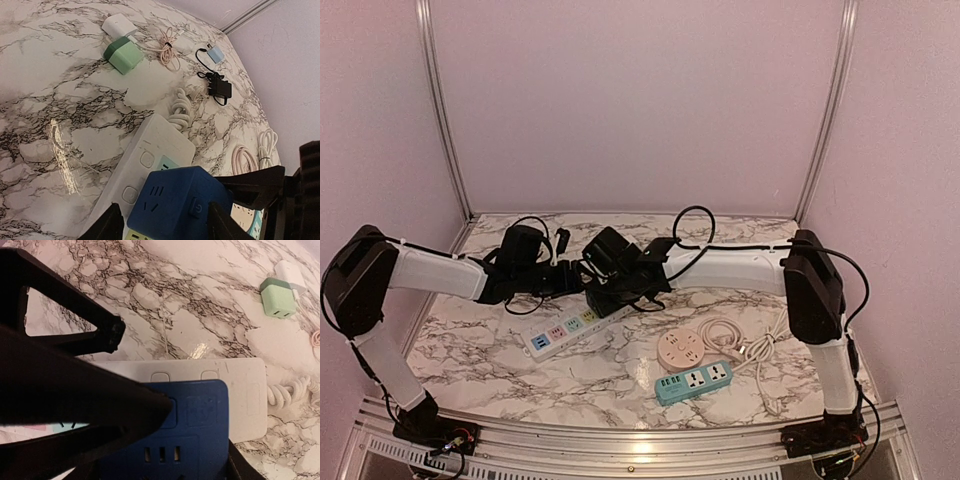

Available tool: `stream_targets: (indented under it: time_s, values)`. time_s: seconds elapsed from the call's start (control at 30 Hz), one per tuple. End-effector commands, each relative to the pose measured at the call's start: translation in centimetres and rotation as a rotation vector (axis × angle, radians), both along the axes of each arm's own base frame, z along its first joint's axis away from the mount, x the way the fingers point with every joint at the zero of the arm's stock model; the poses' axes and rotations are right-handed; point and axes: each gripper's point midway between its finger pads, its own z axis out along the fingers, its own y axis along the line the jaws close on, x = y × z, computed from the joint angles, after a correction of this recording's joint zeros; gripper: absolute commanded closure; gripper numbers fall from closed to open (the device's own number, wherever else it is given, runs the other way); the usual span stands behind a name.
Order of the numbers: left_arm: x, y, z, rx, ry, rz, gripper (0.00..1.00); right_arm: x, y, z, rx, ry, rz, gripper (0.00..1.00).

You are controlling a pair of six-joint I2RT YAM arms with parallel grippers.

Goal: Insert the plug
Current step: Insert the plug into the socket slot, then press the plug into the socket slot.

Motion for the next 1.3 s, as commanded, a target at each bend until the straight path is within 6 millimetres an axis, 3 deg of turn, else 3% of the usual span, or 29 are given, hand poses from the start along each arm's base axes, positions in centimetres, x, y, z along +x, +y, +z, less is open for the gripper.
stream_targets:
  time_s: [0.0,0.17,0.33,0.47,0.57,0.9,1.03,1.27]
  values:
    - [-0.3,-0.5,-0.8,0.035,0.012,-0.018,0.47,-2.4,-4.0,-7.4,-0.201,0.158,0.028,1.00]
    - [-0.9,-0.9,-2.4,0.069,0.037,-0.032,0.61,-2.3,-4.1,-7.7,-0.201,0.154,0.032,1.00]
    - [-1.5,-1.2,-3.9,0.098,0.059,-0.042,0.67,-2.3,-4.5,-8.6,-0.203,0.166,0.031,1.00]
    - [-2.1,-1.4,-5.1,0.121,0.083,-0.051,0.80,-2.5,-4.8,-9.3,-0.198,0.178,0.033,1.00]
    - [-2.8,-1.2,-5.9,0.136,0.098,-0.051,0.84,-2.7,-4.8,-9.8,-0.198,0.187,0.041,1.00]
    - [-4.7,-0.3,-8.5,0.164,0.150,-0.043,0.87,-3.4,-5.2,-12.0,-0.221,0.227,0.055,1.00]
    - [-4.3,-0.6,-7.7,0.159,0.134,-0.045,0.86,-3.0,-5.1,-10.9,-0.217,0.203,0.054,0.95]
    - [-2.4,-1.9,-5.1,0.154,0.086,-0.047,0.84,-0.7,-4.4,-6.6,-0.217,0.086,0.051,0.70]
